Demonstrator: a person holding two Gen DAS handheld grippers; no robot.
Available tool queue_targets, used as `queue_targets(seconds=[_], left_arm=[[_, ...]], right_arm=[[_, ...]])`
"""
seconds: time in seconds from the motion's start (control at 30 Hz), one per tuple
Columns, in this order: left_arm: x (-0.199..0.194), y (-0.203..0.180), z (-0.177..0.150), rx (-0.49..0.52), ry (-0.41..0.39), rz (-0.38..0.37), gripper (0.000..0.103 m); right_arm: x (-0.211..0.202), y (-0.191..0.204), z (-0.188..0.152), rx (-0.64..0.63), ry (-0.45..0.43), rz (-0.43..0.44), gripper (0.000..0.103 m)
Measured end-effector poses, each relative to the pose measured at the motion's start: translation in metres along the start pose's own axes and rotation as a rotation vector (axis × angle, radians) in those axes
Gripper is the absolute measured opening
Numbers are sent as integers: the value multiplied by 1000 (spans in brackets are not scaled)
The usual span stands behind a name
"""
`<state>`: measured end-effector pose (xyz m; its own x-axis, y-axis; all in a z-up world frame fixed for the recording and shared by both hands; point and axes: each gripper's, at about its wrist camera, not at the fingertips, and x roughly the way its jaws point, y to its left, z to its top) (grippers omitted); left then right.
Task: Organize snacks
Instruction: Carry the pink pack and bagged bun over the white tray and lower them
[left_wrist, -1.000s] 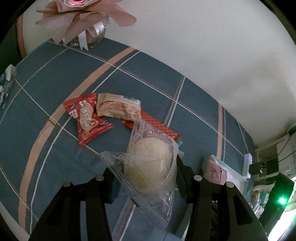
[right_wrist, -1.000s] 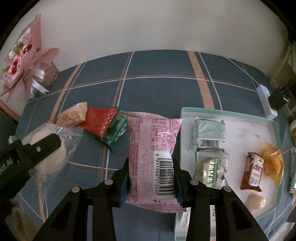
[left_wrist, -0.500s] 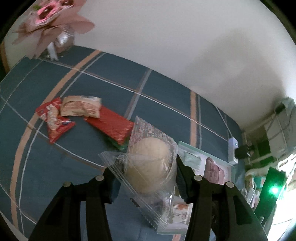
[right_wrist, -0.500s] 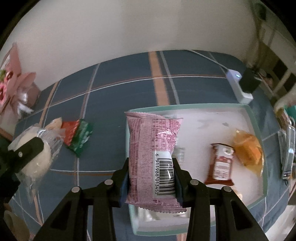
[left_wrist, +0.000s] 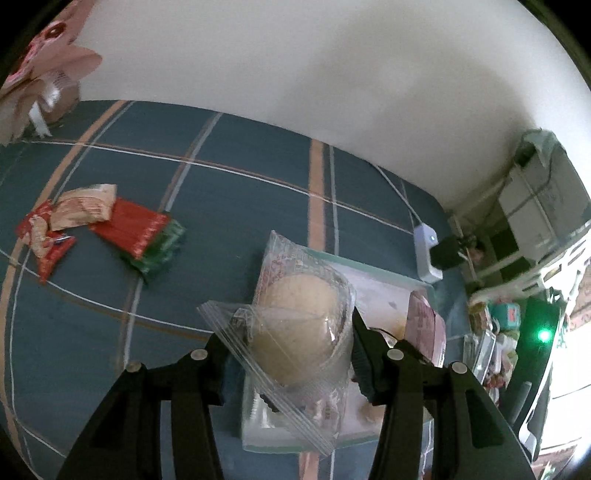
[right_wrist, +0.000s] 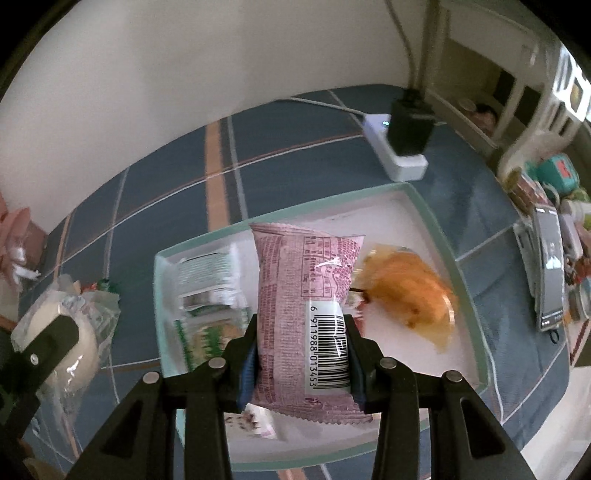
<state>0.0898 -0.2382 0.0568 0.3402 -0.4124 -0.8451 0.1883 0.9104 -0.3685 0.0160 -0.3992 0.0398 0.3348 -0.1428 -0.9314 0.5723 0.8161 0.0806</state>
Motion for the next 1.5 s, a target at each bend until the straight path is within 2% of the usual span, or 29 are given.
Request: queue_targets(seconds=[0.2, 0.5, 0.73, 1.17, 1.5], left_arm=[[11, -28, -9, 60, 26, -32, 53], [29, -47, -15, 107, 43, -36, 53], [48, -45, -17, 92, 73, -37, 53], [65, -33, -12, 32, 77, -50, 53], [76, -37, -8, 41, 71, -67, 53]], right_arm=[[-3, -28, 5, 51, -10, -4, 43], [-1, -41, 7, 69, -10, 2, 43], [9, -37, 5, 57, 11, 12, 43], [21, -32, 4, 32, 31, 21, 43], [28, -32, 6, 27, 45, 18, 43]])
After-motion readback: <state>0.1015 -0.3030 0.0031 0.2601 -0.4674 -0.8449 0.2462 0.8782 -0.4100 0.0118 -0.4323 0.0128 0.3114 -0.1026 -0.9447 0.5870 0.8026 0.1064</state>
